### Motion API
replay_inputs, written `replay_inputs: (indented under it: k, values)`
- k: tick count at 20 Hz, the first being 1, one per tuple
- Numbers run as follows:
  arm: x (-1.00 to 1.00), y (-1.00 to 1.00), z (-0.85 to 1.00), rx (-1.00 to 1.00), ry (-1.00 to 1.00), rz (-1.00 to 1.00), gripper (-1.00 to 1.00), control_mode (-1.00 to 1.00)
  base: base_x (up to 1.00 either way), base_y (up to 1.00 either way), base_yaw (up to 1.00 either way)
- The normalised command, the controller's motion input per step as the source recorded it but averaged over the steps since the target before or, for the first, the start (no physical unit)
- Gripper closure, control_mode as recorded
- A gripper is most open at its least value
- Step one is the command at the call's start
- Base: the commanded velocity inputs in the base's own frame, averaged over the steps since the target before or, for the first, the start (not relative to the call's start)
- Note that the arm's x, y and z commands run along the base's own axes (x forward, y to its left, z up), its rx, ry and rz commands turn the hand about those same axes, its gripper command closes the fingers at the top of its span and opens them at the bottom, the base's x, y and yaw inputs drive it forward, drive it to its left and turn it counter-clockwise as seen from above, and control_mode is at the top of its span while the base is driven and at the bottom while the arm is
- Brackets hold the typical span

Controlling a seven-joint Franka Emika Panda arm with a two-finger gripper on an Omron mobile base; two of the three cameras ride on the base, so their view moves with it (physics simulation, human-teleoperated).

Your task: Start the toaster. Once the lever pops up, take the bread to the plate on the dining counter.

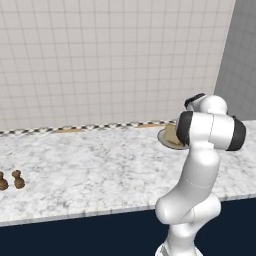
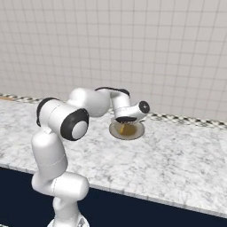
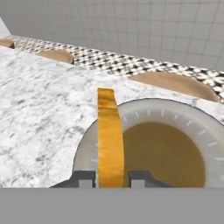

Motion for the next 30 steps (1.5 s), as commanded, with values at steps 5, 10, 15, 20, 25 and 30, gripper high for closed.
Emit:
replay_inputs:
  k: [5,10,15,20,25,30]
  values:
    - [0.0,-0.09,-0.03,0.06,-0.01,0.0,-1.0,-1.0,0.0,0.0,0.0]
    - [0.0,-0.17,0.0,0.06,-0.02,0.0,-1.0,-1.0,0.0,0.0,0.0]
    - [0.0,-0.12,0.17,0.02,-0.06,0.01,-1.0,-1.0,0.0,0.0,0.0]
    - [0.01,-0.04,0.55,0.0,-0.11,0.0,-1.0,-1.0,0.0,0.0,0.0]
    - [-0.02,0.13,0.43,-0.04,-0.02,0.0,-1.0,-1.0,0.0,0.0,0.0]
    - [-0.66,0.64,0.23,-0.14,0.15,-0.15,-1.0,-1.0,0.0,0.0,0.0]
